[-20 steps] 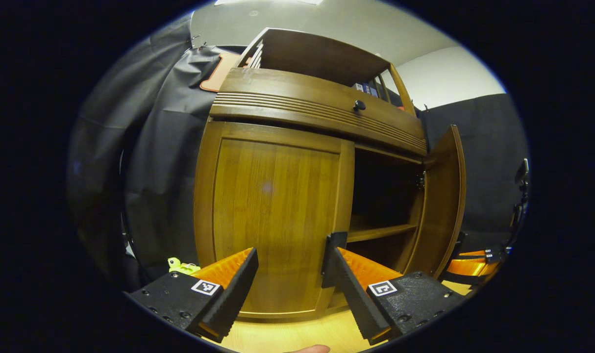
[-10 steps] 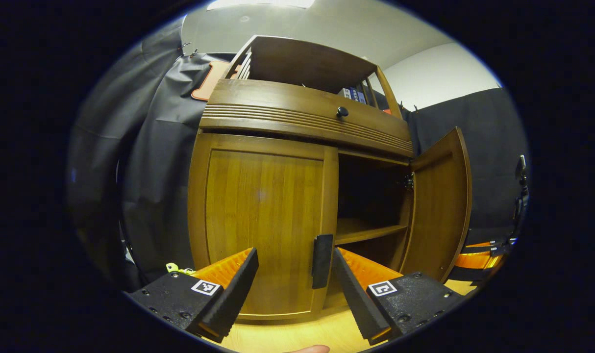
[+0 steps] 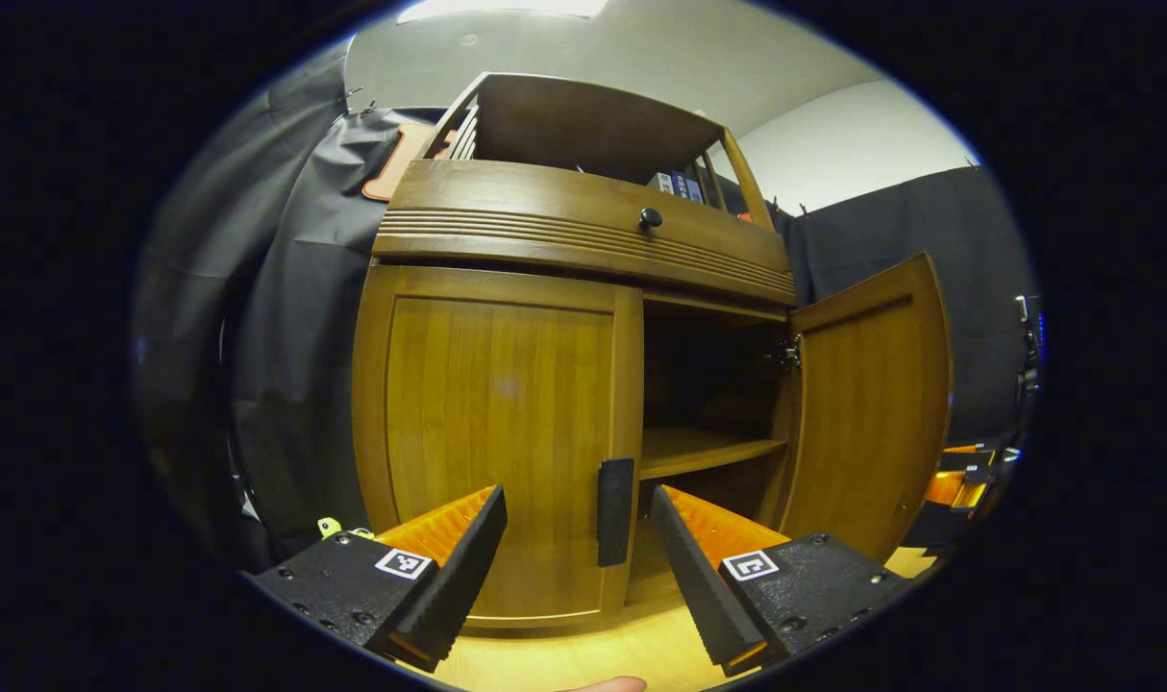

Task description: Open the right door of the double-door shoe cabinet with the right hand, and open the left door with the left hand.

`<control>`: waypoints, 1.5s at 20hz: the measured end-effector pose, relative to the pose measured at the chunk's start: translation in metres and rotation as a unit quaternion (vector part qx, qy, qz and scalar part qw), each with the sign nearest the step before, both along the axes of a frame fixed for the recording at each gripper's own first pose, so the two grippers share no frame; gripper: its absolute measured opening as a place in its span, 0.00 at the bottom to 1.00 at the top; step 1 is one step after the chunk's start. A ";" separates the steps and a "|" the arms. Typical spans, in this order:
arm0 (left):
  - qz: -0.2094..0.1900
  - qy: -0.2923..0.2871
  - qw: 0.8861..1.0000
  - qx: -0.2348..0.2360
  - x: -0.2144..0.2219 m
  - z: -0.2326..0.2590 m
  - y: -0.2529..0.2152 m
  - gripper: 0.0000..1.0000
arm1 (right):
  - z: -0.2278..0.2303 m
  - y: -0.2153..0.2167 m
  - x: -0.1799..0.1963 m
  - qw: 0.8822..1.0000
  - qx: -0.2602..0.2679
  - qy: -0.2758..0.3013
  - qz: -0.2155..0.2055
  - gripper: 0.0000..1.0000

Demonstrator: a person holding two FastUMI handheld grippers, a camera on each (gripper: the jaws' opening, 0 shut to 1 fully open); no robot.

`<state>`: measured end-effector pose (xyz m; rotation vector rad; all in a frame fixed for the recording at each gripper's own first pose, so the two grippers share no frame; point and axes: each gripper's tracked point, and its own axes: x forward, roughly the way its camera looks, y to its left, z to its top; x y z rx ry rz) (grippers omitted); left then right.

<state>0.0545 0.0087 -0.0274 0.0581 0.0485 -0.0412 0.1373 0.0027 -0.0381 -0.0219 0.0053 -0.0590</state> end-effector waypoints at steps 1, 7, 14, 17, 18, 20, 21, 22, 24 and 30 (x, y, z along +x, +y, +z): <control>-0.001 0.002 1.000 0.001 0.001 -0.002 -0.001 0.94 | 0.001 -0.016 0.001 1.000 -0.015 -0.005 -0.013 0.91; 0.004 0.005 1.000 0.006 0.014 -0.012 -0.006 0.94 | -0.004 -0.052 0.009 0.999 0.034 0.003 0.033 0.99; 0.014 0.018 1.000 0.010 0.051 -0.046 -0.017 0.92 | -0.011 -0.081 0.010 0.996 0.028 0.013 0.086 0.98; 0.016 0.025 0.999 0.014 0.071 -0.063 -0.023 0.94 | -0.018 -0.098 -0.006 0.994 0.060 0.015 0.087 0.95; 0.018 0.027 0.999 0.017 0.076 -0.068 -0.025 0.94 | -0.018 -0.099 -0.012 0.994 0.069 0.012 0.088 0.95; 0.023 0.026 0.999 0.025 0.088 -0.076 -0.028 0.89 | -0.016 -0.105 -0.023 0.995 0.065 0.004 0.079 0.94; 0.028 0.026 0.999 0.025 0.094 -0.081 -0.028 0.89 | -0.012 -0.100 -0.029 0.994 0.066 0.000 0.082 0.94; 0.032 0.026 0.999 0.028 0.100 -0.085 -0.029 0.93 | -0.007 -0.092 -0.037 0.994 0.066 -0.005 0.088 0.98; 0.044 0.025 0.998 0.036 0.116 -0.091 -0.028 0.89 | 0.005 -0.070 -0.053 0.992 0.065 -0.021 0.105 0.98; 0.097 -0.006 0.994 0.057 0.126 -0.084 -0.015 0.47 | 0.005 0.015 -0.104 0.986 0.060 -0.045 0.147 0.99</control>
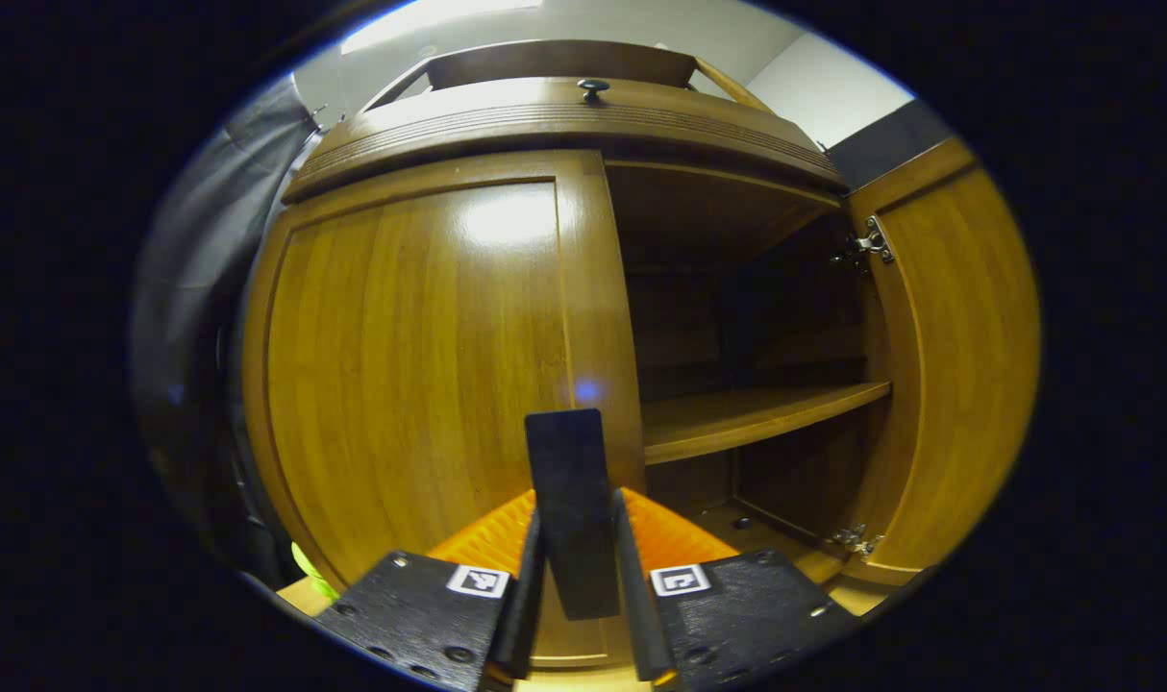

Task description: Open the right door of the double-door shoe cabinet with the right hand, and open the left door with the left hand.

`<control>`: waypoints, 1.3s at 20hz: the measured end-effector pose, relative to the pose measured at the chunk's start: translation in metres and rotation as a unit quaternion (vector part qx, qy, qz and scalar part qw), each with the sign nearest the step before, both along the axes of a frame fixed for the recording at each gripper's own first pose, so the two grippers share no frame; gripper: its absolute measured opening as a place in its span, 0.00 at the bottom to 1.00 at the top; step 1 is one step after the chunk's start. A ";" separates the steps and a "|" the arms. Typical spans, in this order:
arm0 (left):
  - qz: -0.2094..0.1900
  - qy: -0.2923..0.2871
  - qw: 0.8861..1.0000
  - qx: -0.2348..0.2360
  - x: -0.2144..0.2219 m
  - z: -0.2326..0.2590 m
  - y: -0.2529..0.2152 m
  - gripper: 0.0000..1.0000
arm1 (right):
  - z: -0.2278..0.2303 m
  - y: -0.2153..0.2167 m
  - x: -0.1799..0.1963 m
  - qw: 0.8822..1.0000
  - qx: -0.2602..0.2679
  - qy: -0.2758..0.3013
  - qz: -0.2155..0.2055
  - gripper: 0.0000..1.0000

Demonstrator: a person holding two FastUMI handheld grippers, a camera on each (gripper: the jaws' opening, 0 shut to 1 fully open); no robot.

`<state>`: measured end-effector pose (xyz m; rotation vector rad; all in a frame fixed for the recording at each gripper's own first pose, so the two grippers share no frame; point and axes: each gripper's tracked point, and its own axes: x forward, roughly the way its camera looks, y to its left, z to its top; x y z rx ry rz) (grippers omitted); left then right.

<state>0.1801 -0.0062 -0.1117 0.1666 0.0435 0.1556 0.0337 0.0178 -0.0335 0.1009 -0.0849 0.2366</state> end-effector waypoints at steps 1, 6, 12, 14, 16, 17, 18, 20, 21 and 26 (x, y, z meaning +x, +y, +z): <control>-0.005 0.004 1.000 -0.010 0.000 -0.001 -0.002 0.36 | 0.000 0.012 -0.007 1.000 0.011 -0.003 0.003 0.98; -0.020 0.038 0.999 -0.016 -0.010 -0.005 -0.002 0.35 | -0.014 0.030 -0.032 1.000 0.003 0.007 -0.019 0.98; -0.037 0.052 0.998 -0.031 -0.053 0.002 -0.005 0.32 | 0.029 0.040 -0.063 0.999 -0.020 -0.020 -0.028 0.95; -0.047 0.057 0.997 -0.029 -0.060 0.003 -0.006 0.33 | 0.042 0.044 -0.074 0.998 -0.036 -0.030 -0.040 0.98; -0.059 0.059 0.996 -0.038 -0.076 0.005 -0.005 0.32 | 0.052 0.055 -0.085 0.998 -0.040 -0.036 -0.045 0.98; -0.064 0.058 0.995 -0.043 -0.082 0.006 -0.005 0.33 | 0.054 0.059 -0.091 0.997 -0.040 -0.038 -0.047 0.98; -0.070 0.058 0.995 -0.043 -0.088 0.008 -0.005 0.33 | 0.054 0.062 -0.097 0.997 -0.037 -0.038 -0.054 0.98; -0.080 0.058 0.995 -0.035 -0.100 0.011 -0.003 0.32 | 0.047 0.065 -0.106 0.996 -0.035 -0.036 -0.075 1.00; -0.081 0.061 0.994 -0.034 -0.106 0.012 -0.002 0.33 | 0.046 0.069 -0.106 0.995 -0.037 -0.032 -0.082 0.98; -0.086 0.065 0.994 -0.031 -0.142 0.020 0.009 0.33 | 0.053 0.093 -0.117 0.997 -0.024 -0.037 -0.071 0.98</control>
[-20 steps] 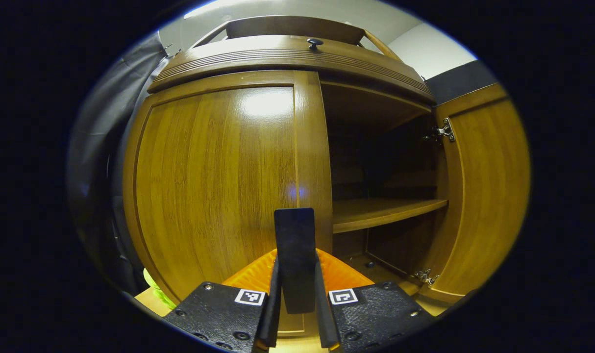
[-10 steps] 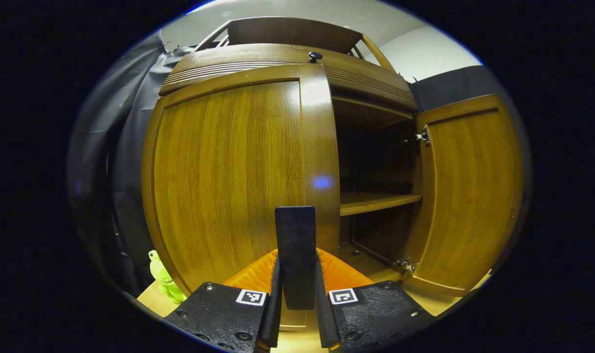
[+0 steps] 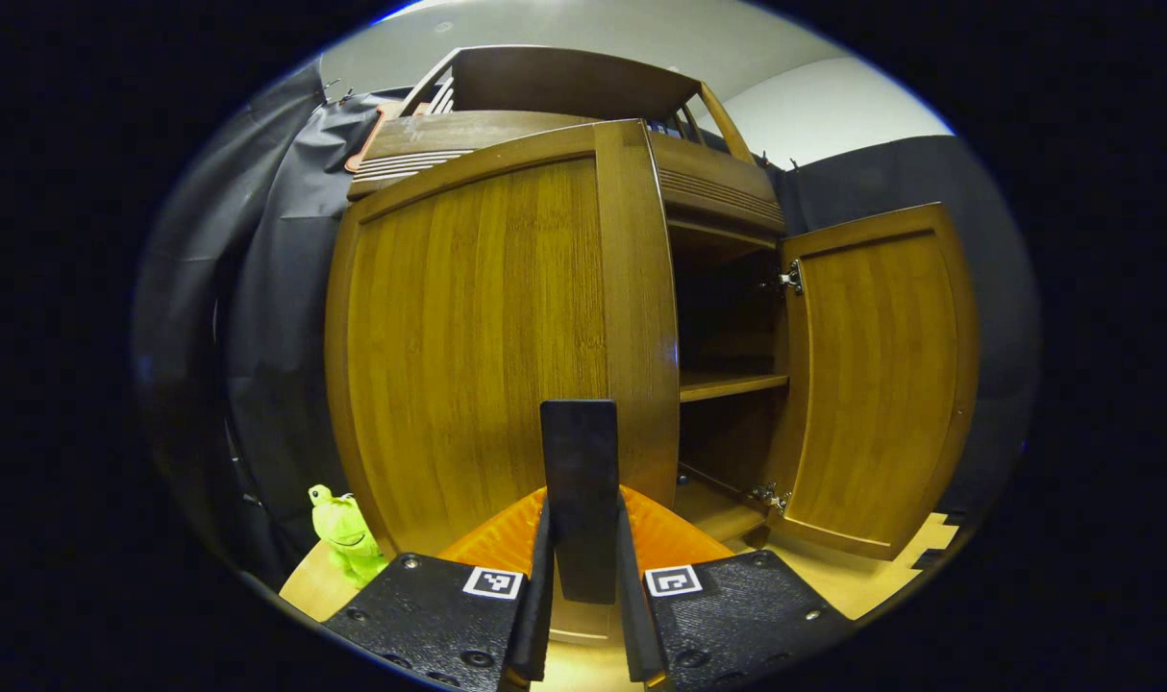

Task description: Open the right door of the double-door shoe cabinet with the right hand, and open the left door with the left hand.

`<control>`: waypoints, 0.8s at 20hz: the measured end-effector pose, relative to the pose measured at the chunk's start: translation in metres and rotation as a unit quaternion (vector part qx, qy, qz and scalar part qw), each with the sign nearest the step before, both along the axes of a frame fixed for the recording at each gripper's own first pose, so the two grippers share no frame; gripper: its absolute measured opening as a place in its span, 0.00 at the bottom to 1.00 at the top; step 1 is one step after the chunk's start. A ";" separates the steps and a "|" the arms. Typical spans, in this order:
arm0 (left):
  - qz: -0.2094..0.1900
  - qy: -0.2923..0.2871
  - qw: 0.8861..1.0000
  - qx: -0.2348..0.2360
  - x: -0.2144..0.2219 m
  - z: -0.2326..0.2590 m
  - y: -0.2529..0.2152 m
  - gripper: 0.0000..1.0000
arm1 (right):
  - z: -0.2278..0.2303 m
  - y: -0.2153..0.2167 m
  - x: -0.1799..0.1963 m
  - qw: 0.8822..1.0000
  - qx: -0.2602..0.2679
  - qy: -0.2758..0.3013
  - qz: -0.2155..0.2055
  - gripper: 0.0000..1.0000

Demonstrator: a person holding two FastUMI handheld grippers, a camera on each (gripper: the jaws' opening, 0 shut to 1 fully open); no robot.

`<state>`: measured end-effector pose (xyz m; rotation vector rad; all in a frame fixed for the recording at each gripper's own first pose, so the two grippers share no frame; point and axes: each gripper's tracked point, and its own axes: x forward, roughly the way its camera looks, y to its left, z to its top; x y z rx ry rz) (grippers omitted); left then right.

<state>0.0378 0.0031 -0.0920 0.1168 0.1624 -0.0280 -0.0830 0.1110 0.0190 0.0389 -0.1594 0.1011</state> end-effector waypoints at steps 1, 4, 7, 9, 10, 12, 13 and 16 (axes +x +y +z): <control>-0.001 0.000 1.000 0.000 -0.008 0.002 0.003 0.32 | -0.001 0.003 -0.003 1.000 0.012 0.000 0.002 0.95; -0.003 0.002 1.000 -0.001 -0.029 0.004 0.013 0.32 | -0.003 0.007 -0.013 0.999 0.035 -0.004 0.005 0.99; -0.003 0.011 1.000 -0.001 -0.050 0.003 0.026 0.32 | -0.007 0.014 -0.017 0.997 0.070 0.002 0.024 0.98; -0.008 0.020 1.000 -0.011 -0.057 -0.002 0.032 0.32 | -0.011 0.008 -0.015 0.997 0.072 0.005 0.017 0.98; -0.010 0.026 0.999 -0.016 -0.061 -0.004 0.034 0.32 | -0.012 0.005 -0.015 0.997 0.069 0.005 0.015 0.98; -0.012 0.030 0.999 -0.016 -0.066 -0.005 0.038 0.32 | -0.014 0.004 -0.015 0.998 0.067 0.006 0.010 0.94; -0.013 0.030 0.999 -0.013 -0.068 -0.005 0.039 0.32 | -0.013 0.002 -0.015 0.998 0.061 0.004 0.003 1.00; -0.012 0.027 0.999 -0.025 -0.073 -0.003 0.044 0.30 | -0.007 0.004 -0.019 0.998 0.059 -0.004 0.002 0.94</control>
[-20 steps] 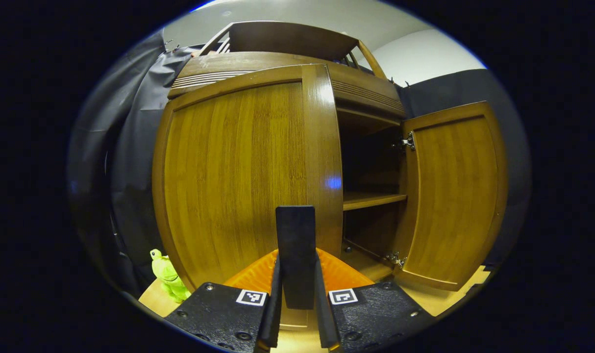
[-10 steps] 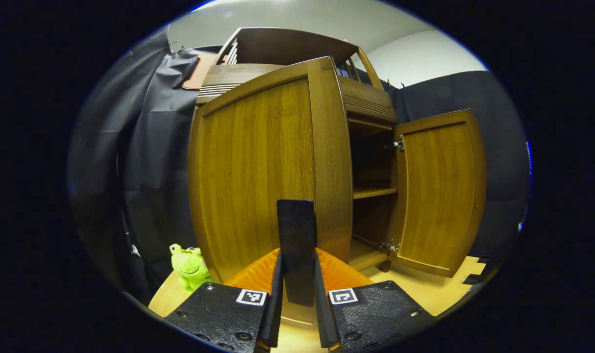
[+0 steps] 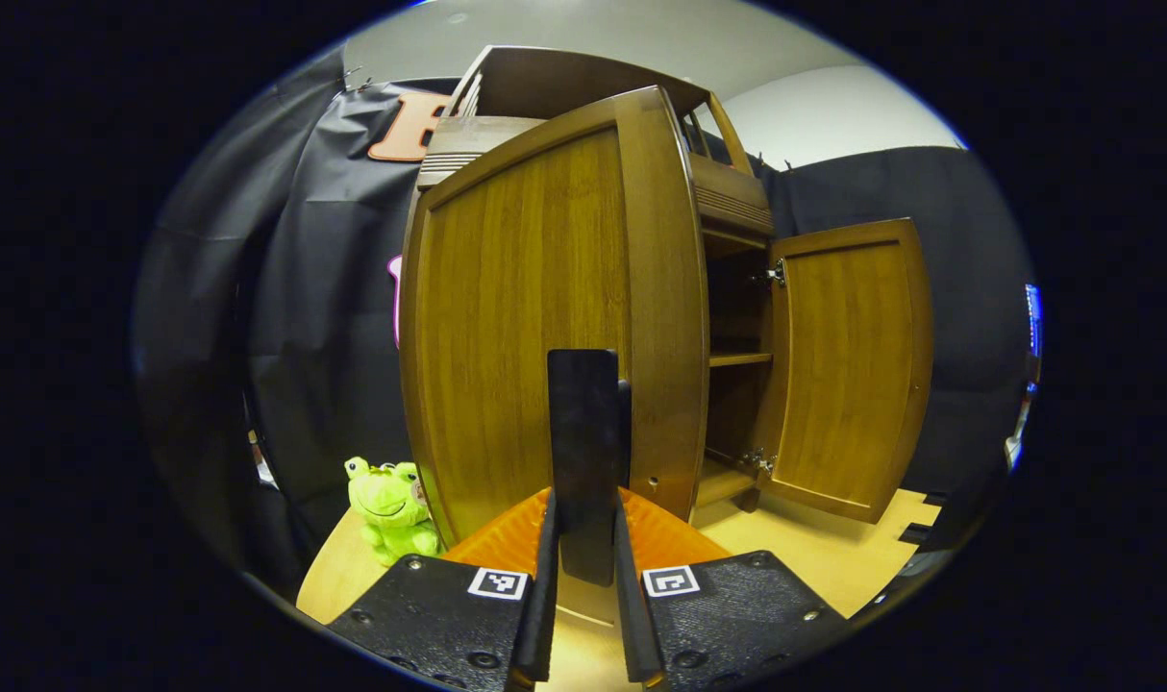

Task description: Open the right door of the double-door shoe cabinet with the right hand, and open the left door with the left hand.

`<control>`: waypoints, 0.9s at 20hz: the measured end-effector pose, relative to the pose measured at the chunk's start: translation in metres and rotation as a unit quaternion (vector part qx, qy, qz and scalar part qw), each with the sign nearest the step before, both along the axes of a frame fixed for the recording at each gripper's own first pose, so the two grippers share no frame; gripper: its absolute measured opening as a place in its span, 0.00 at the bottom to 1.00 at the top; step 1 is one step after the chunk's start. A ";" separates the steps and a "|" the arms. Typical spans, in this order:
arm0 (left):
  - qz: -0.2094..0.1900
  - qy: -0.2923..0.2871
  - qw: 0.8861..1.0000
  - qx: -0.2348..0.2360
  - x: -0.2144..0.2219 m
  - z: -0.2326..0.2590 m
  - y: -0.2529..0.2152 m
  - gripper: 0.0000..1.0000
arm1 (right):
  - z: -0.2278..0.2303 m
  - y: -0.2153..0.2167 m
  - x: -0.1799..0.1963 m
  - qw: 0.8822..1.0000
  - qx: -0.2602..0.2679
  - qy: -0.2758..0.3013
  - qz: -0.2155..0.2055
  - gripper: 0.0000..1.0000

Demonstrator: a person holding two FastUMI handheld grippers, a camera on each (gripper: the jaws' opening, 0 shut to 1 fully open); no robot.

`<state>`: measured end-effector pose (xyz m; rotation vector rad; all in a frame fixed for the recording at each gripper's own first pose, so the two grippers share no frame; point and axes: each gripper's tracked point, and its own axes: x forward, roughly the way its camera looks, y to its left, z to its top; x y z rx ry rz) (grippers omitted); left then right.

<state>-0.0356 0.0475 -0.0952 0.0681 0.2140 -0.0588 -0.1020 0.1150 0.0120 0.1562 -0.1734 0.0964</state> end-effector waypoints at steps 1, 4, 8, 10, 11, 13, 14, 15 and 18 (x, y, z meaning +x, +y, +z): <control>-0.001 -0.001 1.000 -0.001 0.000 0.001 0.002 0.30 | 0.001 0.004 -0.001 1.000 0.003 -0.003 0.005 1.00; -0.003 -0.007 1.000 0.007 -0.008 0.005 0.006 0.30 | 0.001 0.005 0.001 1.000 0.005 -0.006 0.005 0.99; -0.006 -0.009 1.000 0.006 -0.017 0.007 0.020 0.29 | -0.005 0.019 0.004 1.000 0.011 -0.004 0.017 0.99; -0.004 -0.009 1.000 0.003 -0.020 0.007 0.024 0.29 | -0.009 0.024 0.007 1.000 0.006 0.001 0.018 0.99; -0.002 -0.009 1.000 0.003 -0.023 0.008 0.027 0.29 | -0.010 0.025 0.009 1.000 0.004 0.003 0.018 0.95; 0.001 -0.011 1.000 0.005 -0.027 0.010 0.033 0.27 | -0.012 0.031 0.011 1.000 0.002 0.005 0.022 0.94; 0.002 -0.012 1.000 0.005 -0.028 0.011 0.035 0.27 | -0.013 0.034 0.012 1.000 0.002 0.005 0.025 0.94; 0.003 -0.012 1.000 0.006 -0.030 0.011 0.038 0.26 | -0.014 0.035 0.012 1.000 0.003 0.006 0.026 0.94; 0.010 -0.016 1.000 0.006 -0.036 0.014 0.047 0.24 | -0.020 0.037 0.015 0.999 0.009 0.011 0.029 0.99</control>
